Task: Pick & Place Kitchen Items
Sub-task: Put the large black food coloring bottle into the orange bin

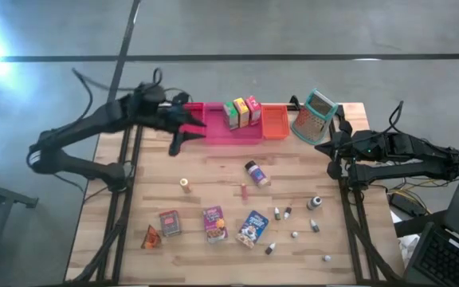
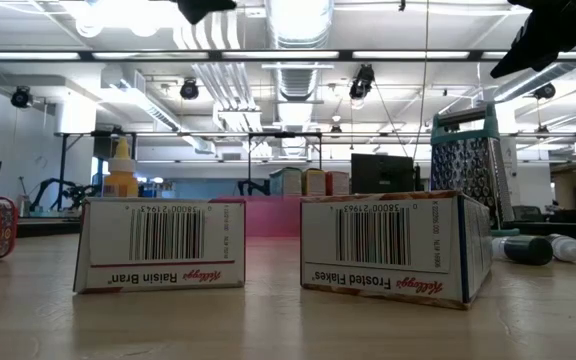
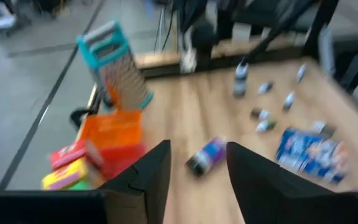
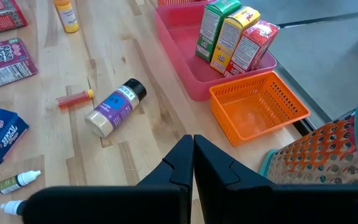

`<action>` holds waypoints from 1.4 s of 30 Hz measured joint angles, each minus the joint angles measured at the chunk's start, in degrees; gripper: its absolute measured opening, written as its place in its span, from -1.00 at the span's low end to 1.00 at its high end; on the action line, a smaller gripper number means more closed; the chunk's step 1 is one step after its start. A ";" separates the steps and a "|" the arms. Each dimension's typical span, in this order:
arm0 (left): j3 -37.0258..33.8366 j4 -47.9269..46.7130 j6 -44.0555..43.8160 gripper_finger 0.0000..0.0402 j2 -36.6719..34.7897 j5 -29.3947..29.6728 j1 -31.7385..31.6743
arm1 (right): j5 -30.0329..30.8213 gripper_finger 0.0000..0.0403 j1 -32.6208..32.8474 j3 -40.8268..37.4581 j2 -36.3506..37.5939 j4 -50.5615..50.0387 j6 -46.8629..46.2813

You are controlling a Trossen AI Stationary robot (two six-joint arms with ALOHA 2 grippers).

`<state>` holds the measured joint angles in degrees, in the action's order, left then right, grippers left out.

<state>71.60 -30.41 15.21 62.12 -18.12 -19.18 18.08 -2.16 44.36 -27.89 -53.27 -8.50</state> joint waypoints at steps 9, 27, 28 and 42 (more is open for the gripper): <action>-17.29 21.70 -7.32 -0.28 -8.16 -0.05 9.11 | 0.01 -0.96 0.01 0.00 0.01 0.01 0.01; -25.10 26.17 -13.58 -0.40 -9.95 15.17 15.29 | 0.00 -0.96 0.00 0.00 0.00 0.00 0.08; -25.10 26.20 -13.56 -0.40 -10.01 15.76 15.29 | 0.00 -0.96 0.01 0.00 0.00 0.01 0.00; -24.92 27.19 -15.78 -0.41 -11.02 26.05 15.28 | 0.01 -0.96 0.01 0.00 0.01 -0.01 -0.02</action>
<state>46.68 -3.22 -0.57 51.10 7.93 -3.90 18.09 -2.15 44.36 -27.88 -53.28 -8.51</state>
